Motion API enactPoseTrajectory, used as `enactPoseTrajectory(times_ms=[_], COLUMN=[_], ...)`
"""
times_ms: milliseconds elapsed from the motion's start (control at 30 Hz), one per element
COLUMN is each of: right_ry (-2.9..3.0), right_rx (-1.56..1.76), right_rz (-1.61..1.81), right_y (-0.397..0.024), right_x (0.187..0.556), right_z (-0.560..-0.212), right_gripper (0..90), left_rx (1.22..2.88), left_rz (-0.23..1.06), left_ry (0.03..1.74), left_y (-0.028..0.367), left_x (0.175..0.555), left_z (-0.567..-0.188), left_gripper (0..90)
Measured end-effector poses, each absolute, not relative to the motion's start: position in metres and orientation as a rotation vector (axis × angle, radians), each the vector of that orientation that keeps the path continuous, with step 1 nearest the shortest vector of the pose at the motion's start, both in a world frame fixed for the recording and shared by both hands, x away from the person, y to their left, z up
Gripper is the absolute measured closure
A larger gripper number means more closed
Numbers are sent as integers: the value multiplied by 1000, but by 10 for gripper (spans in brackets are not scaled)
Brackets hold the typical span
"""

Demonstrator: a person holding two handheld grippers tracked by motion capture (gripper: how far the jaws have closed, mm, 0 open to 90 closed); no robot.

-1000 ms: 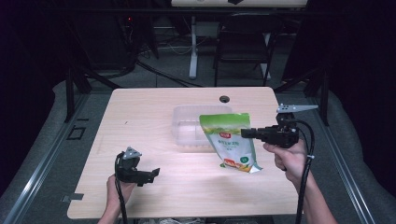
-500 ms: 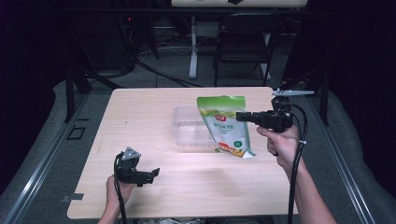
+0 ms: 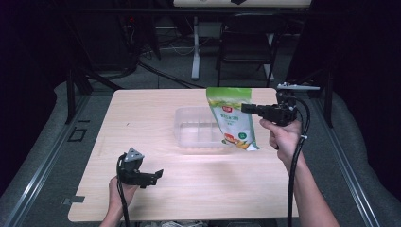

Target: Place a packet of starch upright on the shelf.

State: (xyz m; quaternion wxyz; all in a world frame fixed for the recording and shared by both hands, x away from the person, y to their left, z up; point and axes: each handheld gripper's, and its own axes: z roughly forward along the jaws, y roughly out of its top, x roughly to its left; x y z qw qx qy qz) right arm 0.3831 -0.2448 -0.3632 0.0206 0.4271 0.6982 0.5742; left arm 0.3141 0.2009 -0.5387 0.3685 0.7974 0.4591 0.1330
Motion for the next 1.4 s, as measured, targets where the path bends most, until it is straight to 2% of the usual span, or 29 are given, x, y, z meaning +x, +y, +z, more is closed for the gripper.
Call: enactPoseTrajectory(times_ms=[900,1400], right_ry=[2059,1966], right_rx=[1363,1474], right_rz=[1743,1744], right_y=[-224,-214], right_x=[403,421], right_z=[-359,-373], right_gripper=[900,900], left_rx=[2035,2018], left_rz=[346,319], left_ry=[1165,1172], left_y=[202,201], left_x=[312,313], left_z=[-536,-537], left_gripper=[33,33])
